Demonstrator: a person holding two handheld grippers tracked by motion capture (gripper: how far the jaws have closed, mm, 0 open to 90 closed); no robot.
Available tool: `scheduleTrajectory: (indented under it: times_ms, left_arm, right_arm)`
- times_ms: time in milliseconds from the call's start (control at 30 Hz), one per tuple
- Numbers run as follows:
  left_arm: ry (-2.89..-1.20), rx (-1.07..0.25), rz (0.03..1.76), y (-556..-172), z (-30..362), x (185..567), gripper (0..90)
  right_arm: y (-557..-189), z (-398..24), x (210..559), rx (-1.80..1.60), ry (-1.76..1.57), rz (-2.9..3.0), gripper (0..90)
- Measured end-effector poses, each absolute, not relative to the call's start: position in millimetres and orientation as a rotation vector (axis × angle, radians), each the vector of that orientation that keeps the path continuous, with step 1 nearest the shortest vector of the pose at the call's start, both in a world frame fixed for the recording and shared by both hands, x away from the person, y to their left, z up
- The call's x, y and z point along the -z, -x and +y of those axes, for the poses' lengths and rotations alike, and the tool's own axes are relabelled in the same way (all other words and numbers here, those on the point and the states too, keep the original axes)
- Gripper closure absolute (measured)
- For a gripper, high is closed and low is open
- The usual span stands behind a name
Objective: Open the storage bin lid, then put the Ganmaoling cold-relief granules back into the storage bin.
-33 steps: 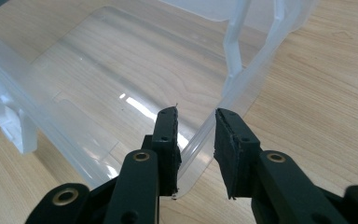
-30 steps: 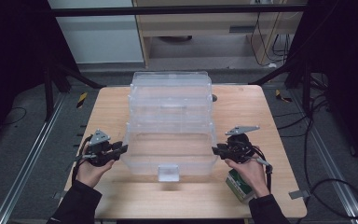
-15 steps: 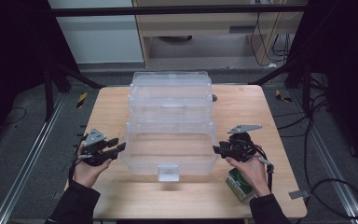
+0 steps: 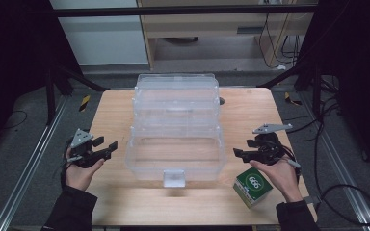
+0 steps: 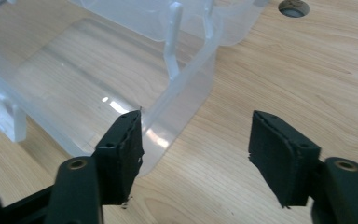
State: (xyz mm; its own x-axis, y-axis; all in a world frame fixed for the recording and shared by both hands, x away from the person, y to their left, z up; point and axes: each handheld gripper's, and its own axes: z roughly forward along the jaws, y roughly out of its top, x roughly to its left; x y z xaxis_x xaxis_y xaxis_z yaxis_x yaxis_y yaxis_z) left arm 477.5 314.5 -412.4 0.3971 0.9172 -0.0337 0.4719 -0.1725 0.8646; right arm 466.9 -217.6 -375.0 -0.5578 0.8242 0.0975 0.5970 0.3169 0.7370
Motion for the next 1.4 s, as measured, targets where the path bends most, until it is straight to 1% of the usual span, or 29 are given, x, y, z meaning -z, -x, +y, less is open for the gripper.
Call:
scheduleTrajectory:
  times_ms: [200,633,900,1400]
  left_arm:
    - [-1.778,-0.678,1.261,-481.5,327.2,419.3,36.0]
    - [-1.771,-0.682,1.311,-486.1,335.1,426.4,33.4]
    - [-1.766,-0.683,1.336,-487.6,340.3,430.8,32.3]
    - [-1.771,-0.691,1.368,-489.4,345.7,435.7,32.1]
  right_arm:
    - [-462.3,-224.6,369.4,-1.01,-1.276,2.329,24.7]
    - [-446.0,-230.4,360.0,-0.843,-1.241,2.436,12.3]
    - [-436.8,-232.6,359.5,-0.772,-1.263,2.48,11.9]
    - [-433.3,-224.4,377.7,-0.553,-1.293,2.616,5.2]
